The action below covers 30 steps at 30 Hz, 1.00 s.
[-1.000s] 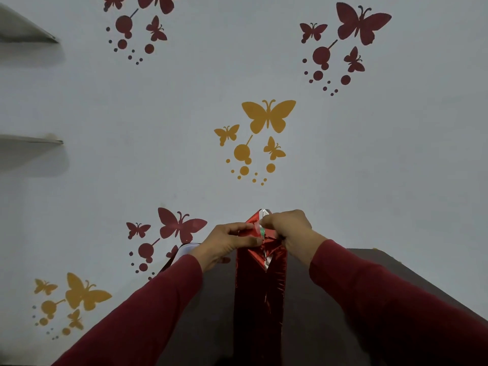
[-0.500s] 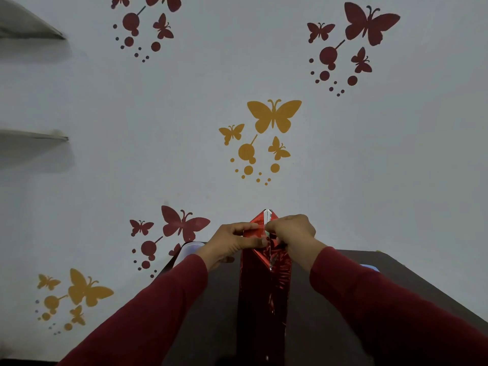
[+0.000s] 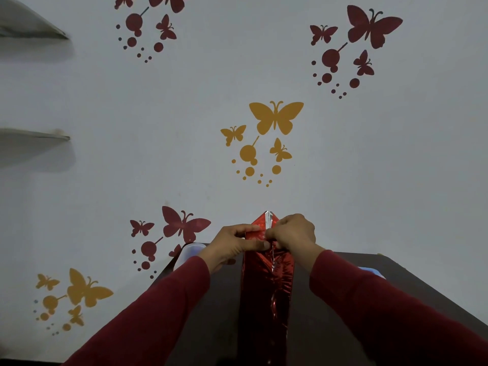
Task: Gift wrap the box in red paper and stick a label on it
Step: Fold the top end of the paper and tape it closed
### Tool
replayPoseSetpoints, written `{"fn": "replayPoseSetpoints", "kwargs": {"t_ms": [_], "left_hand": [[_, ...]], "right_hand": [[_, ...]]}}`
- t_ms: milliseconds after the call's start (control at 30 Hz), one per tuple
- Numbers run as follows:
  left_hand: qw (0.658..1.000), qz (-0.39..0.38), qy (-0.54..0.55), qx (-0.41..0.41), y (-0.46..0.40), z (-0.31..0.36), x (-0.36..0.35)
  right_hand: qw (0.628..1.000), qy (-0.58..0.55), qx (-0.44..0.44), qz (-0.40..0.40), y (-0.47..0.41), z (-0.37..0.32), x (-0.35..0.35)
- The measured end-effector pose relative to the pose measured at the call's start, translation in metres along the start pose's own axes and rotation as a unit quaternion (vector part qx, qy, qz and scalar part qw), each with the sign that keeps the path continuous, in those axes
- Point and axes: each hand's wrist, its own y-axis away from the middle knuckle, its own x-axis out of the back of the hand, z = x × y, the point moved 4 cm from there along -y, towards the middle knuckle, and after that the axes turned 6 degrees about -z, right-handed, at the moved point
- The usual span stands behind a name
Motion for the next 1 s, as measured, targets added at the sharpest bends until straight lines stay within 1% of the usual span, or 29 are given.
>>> {"fn": "replayPoseSetpoints", "kwargs": {"t_ms": [233,333,467,533,633,767,800,833,933,1000], "left_hand": [[1.000,-0.002,-0.004,-0.001,0.002,0.001,0.001],[1.000,0.000,-0.002,-0.002,0.003,0.001,0.002],[1.000,-0.001,0.004,-0.001,0.004,0.000,0.004],[1.000,-0.001,0.007,-0.002,0.005,0.000,0.004],[1.000,-0.004,0.006,-0.001,0.005,0.001,0.002],[1.000,-0.005,0.011,0.002,0.005,0.001,0.002],[1.000,-0.006,0.013,0.002,0.005,0.000,0.002],[1.000,-0.007,0.014,0.001,0.005,0.000,0.002],[1.000,-0.009,0.014,0.002,0.005,0.001,0.000],[1.000,-0.009,0.014,0.006,0.005,0.001,0.000]], "right_hand": [[0.996,0.074,0.038,-0.020,0.001,-0.007,0.003],[0.993,0.096,0.052,-0.043,0.000,-0.012,0.007],[0.991,0.104,0.050,-0.074,-0.003,-0.015,0.010],[0.989,0.122,0.054,-0.068,-0.004,-0.016,0.011],[0.986,0.150,0.057,-0.040,-0.008,-0.013,0.012],[0.981,0.190,0.041,-0.022,-0.015,-0.009,0.010],[0.982,0.182,0.030,-0.031,-0.019,-0.006,0.006],[0.987,0.151,0.015,-0.045,-0.022,-0.004,0.003],[0.994,0.014,-0.040,-0.096,-0.025,0.004,-0.007],[0.993,-0.015,-0.052,-0.106,-0.028,0.009,-0.013]]}}
